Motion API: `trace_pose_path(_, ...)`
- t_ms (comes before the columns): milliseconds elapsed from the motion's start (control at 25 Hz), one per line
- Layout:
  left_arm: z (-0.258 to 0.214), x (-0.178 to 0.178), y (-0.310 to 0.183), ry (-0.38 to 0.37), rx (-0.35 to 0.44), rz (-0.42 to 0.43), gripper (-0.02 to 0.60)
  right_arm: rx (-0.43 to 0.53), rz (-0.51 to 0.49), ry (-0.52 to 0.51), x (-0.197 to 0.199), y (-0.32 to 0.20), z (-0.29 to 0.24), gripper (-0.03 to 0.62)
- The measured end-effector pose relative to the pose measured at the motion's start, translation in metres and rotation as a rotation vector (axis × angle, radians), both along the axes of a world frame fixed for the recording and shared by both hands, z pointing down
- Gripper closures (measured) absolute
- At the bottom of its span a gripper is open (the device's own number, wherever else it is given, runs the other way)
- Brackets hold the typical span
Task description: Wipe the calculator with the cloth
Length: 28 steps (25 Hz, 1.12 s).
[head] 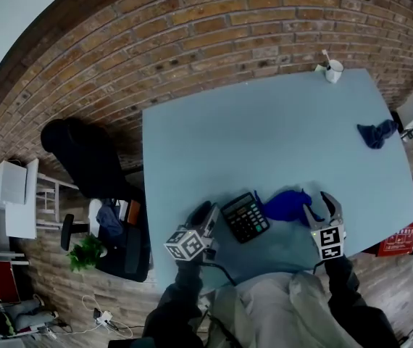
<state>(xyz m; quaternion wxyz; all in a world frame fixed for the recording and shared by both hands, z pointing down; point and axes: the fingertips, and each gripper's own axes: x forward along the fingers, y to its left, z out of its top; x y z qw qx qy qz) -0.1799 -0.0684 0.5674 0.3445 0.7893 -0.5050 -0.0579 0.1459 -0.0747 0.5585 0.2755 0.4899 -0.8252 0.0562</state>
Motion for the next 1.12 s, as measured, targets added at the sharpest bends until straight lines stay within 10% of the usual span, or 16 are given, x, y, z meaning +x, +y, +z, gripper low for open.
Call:
trace_pose_path(160, -0.016, -0.022, 0.019, 0.011, 0.022, -0.087, 0.449, 0.031, 0.085, -0.112, 0.023, 0.006, -0.034, 0.37)
trace_pose_path(400, -0.037, -0.02, 0.046, 0.089, 0.041, -0.174, 0.544, 0.087, -0.132, -0.282, -0.063, 0.04, -0.077, 0.592)
trace_pose_path(640, -0.061, 0.001, 0.058, 0.115, 0.081, -0.15, 0.575, -0.034, -0.299, -0.45, -0.132, 0.065, -0.069, 0.592)
trace_pose_path(1120, -0.052, 0.027, 0.105, 0.121, 0.034, -0.127, 0.575, -0.217, -0.241, -0.572, -0.121, 0.089, -0.035, 0.592)
